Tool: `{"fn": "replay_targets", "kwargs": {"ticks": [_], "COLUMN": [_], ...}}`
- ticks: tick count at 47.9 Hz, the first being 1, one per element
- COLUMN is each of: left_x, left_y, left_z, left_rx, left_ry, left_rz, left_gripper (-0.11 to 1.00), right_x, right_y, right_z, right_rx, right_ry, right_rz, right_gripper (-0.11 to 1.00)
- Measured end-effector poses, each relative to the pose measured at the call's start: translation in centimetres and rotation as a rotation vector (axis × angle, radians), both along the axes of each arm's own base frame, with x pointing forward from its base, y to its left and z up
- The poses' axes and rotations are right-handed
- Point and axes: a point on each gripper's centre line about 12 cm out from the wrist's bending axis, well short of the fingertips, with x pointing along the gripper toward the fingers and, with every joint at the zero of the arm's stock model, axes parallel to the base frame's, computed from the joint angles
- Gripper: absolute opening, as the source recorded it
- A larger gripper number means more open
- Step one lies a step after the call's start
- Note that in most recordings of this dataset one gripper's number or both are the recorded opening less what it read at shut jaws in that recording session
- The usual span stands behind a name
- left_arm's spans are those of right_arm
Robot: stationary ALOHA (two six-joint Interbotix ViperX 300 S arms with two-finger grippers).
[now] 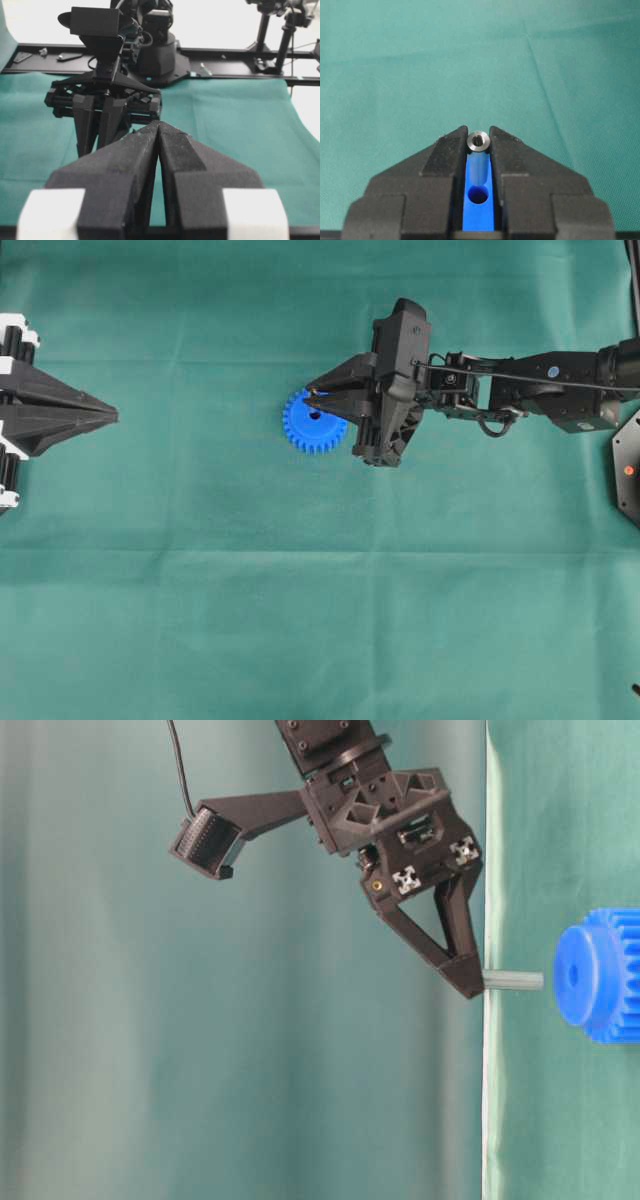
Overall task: Insert the shaft placed at a random location into the center hole of the medium gear at another random location.
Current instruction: 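Align and lower the shaft into the blue gear's center hole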
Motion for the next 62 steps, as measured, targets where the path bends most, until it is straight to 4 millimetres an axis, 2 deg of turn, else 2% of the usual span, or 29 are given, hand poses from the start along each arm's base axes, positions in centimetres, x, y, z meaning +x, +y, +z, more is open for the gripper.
{"fn": "replay_targets", "kwargs": {"ticks": [62], "left_x": [0.0], "left_y": [0.0], "left_z": [0.0], "left_rx": [-0.001], "left_ry": [0.002], "left_rz": [0.000], "left_gripper": [0.00], "right_x": [0.1], "right_y": [0.1], "right_z": [-4.6], "right_rx": [0.016], "right_ry": [0.105], "right_rz": [-0.001], "right_gripper": [0.14]}}
